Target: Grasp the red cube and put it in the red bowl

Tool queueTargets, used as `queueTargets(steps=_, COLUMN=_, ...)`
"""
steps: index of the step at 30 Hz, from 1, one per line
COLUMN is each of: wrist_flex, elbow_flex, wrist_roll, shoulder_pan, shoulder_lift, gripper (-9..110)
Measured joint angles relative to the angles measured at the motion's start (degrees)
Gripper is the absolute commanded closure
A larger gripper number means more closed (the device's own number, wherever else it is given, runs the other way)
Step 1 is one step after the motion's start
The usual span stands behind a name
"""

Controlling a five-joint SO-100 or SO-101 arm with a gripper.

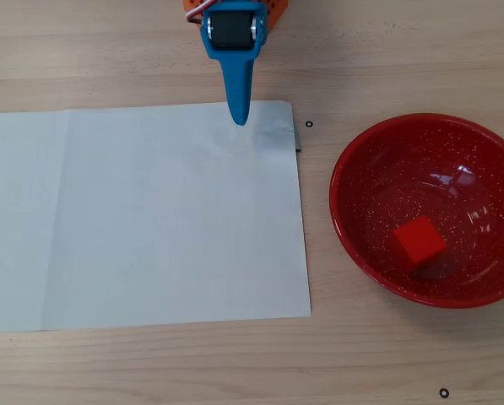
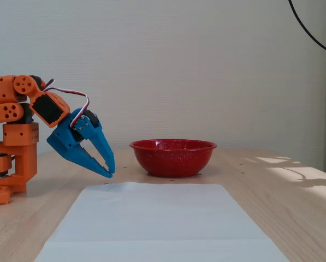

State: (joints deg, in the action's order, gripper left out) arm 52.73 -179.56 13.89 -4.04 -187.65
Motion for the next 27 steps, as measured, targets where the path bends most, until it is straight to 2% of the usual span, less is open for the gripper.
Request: queueTargets(steps=27, wrist_flex=0.0, elbow_flex=0.0, wrist_roll=1.58, shoulder_pan=0.09, shoulder_lift=-0.09, gripper=101)
